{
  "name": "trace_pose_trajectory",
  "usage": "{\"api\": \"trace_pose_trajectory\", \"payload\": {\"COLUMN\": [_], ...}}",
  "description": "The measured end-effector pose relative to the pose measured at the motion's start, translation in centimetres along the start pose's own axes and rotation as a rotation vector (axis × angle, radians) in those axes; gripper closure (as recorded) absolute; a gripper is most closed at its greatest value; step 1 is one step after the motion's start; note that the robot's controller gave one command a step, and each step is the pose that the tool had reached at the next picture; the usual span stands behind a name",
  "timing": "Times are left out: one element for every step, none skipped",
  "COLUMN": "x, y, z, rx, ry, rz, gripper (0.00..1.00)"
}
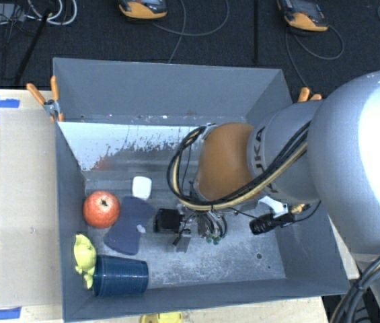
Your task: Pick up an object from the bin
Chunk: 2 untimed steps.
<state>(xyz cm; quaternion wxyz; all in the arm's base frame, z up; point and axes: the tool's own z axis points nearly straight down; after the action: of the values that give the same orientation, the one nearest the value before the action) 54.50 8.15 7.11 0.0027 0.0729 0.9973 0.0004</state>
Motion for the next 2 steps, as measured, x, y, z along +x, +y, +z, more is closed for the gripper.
{"api": "trace_pose_trajectory", "payload": {"x": [0.0, -2.2], "y": [0.0, 1.1], "z": [0.0, 0.0], "rx": [0.000, 0.002], "ry": [0.000, 0.005], "rz": [0.000, -0.021], "gripper": [1.00, 1.00]}}
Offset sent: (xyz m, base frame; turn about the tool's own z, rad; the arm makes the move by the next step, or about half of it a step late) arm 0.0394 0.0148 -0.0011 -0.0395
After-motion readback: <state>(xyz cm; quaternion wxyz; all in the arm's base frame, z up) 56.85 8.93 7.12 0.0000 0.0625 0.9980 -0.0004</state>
